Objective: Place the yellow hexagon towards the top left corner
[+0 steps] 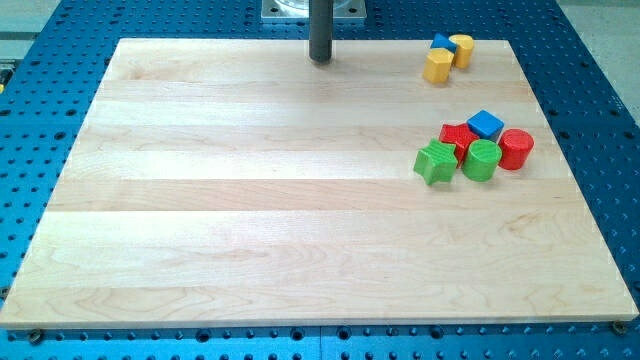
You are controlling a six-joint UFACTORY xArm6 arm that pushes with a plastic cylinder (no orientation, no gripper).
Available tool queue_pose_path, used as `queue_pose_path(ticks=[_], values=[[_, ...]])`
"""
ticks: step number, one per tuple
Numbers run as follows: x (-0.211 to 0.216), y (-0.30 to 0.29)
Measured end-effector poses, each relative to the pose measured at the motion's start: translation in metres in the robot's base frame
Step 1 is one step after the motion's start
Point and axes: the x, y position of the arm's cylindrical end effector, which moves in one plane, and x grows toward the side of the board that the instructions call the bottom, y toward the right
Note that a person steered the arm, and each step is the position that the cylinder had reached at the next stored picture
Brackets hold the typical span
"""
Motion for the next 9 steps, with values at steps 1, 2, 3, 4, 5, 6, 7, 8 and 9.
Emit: queue_pose_path(ticks=[1,2,3,4,5,6,7,8,9], values=[[0.000,0.000],[0.000,-0.004],[-0.001,-0.019],[0.002,-0.018],[0.026,0.009],[0.067,0.071],[0.080,0.078],[0.080,0.075],[0.080,0.063]])
